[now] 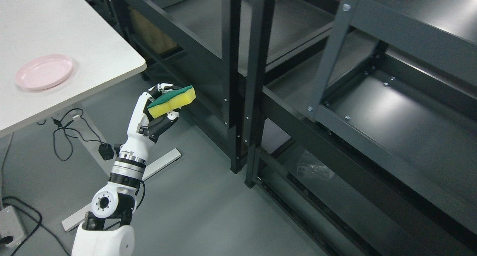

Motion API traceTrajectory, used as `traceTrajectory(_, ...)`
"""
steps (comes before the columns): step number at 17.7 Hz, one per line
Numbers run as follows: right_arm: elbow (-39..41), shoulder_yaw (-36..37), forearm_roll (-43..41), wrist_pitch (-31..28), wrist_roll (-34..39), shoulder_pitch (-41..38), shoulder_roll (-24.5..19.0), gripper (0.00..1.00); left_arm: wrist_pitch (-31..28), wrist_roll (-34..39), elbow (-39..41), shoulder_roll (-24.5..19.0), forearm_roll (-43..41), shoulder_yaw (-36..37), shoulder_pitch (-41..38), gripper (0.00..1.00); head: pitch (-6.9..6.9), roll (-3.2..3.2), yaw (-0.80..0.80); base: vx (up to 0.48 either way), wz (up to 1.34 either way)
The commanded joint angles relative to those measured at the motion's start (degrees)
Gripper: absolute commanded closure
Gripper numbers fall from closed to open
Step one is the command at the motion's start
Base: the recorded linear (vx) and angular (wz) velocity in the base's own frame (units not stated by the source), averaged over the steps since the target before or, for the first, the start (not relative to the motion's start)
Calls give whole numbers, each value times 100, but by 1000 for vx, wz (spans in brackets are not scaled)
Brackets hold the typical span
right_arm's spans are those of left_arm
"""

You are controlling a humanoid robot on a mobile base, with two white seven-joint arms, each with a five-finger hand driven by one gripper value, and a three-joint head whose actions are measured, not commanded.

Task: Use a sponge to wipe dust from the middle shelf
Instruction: 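Hold the sponge raised in the left hand while turning toward the shelves, then extend the left hand and press the sponge onto the middle shelf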

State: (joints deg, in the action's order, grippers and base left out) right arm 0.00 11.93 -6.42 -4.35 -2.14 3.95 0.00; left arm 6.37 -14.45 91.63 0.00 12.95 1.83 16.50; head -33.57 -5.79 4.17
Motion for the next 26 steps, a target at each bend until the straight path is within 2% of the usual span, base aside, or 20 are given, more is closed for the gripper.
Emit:
traceTrajectory(1,100,-6,0,-4,3,1,100,0,92,-31,-74,-100,-607,1249,132,98,0,0,0,-180,-568)
traceTrajectory(6,100,3,0,-4,3,1,100,0,242,-5,-453,-100,-1206,1934,1029,97,0,0,0,-131,-569)
traceTrajectory(13,100,3,0,-4,3,1,100,0,382,-40,-418,-100,-1400,2129,1126,97,0,0,0,-76,-537)
traceTrajectory(16,100,-6,0,-4,3,1,100,0,487,-547,-435,-100,-2345,2146,1565,97,0,0,0,-40,-539)
traceTrajectory(18,100,-6,0,-4,3,1,100,0,864,-1058,-435,-100,-2919,2452,1899,97,1,0,0,-27,-540)
traceTrajectory(21,100,3,0,-4,3,1,100,0,1435,-1314,-435,-100,-3508,2726,2435,97,1,0,0,-17,-493)
traceTrajectory(24,100,-6,0,-4,3,1,100,0,2383,-1630,-409,-100,-4500,2674,2945,97,2,0,0,4,-394)
traceTrajectory(26,100,-6,0,-4,3,1,100,0,3183,-1675,-234,-236,-4924,2341,3008,98,2,0,0,13,-321)
